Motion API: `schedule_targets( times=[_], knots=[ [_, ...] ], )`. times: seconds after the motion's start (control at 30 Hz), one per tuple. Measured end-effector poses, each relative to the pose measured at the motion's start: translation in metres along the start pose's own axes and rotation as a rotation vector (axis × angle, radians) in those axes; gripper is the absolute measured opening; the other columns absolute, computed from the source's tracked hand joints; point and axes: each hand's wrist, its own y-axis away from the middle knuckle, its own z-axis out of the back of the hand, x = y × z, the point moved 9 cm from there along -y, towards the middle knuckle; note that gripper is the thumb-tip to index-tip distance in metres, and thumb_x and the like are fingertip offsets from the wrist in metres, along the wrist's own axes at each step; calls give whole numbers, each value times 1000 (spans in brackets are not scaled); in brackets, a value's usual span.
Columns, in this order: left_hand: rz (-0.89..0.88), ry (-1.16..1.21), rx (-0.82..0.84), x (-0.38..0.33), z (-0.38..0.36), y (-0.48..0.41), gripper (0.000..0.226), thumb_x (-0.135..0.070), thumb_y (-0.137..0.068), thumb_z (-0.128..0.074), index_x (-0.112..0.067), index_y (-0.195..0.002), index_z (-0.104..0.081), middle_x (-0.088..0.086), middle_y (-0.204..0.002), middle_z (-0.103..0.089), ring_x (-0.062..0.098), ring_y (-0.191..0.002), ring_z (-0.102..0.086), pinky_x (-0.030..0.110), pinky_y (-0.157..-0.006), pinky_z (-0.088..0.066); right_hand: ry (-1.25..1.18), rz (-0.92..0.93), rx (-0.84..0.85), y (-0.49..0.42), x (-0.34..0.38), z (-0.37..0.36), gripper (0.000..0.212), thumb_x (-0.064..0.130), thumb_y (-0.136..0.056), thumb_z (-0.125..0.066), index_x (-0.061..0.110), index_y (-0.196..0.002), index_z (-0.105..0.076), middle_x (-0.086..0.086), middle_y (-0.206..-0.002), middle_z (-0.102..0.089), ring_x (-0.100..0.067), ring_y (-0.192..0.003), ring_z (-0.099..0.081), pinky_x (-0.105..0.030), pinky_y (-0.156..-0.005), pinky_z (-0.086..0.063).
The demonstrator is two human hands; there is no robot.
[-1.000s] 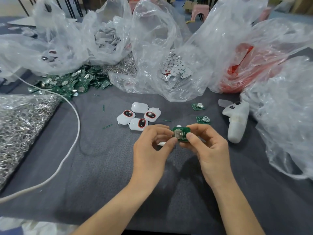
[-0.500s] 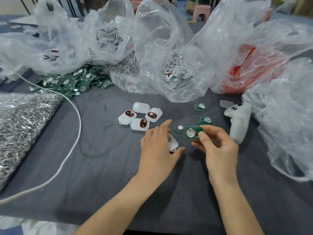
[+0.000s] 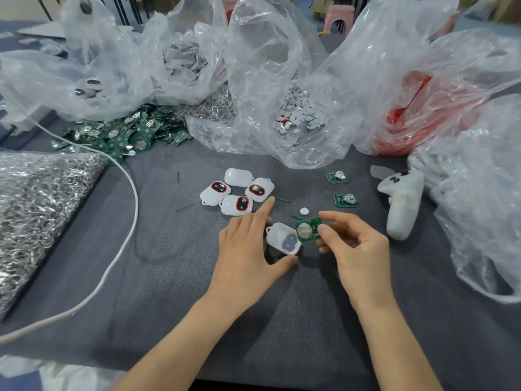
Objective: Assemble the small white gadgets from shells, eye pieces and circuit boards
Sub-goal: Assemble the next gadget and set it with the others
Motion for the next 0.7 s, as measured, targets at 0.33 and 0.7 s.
schedule_targets(
  times=[0.33,0.7],
  knots=[
    [-26,84,84,2,-1,3,80,-33,-72,-58,-30,-147,-30,-27,-123,-53,3,-117,-38,19,-104,-18,-25,-42,5,-1,-6,-1,20,-3,-85,-64,14,-91,-71,0,-75,-72,-14,-61,-68,-19,-59,-53],
    [-19,68,22,4,5,2,45,-32,-71,-81,-25,-114,-68,-10,-102,-53,10,-103,-44,34,-95,-38,56,-55,87,2,-4,-12,21,-1,-84,-66,18,-89,-75,2,-76,-74,-11,-59,-66,-18,-60,-54]
  ],
)
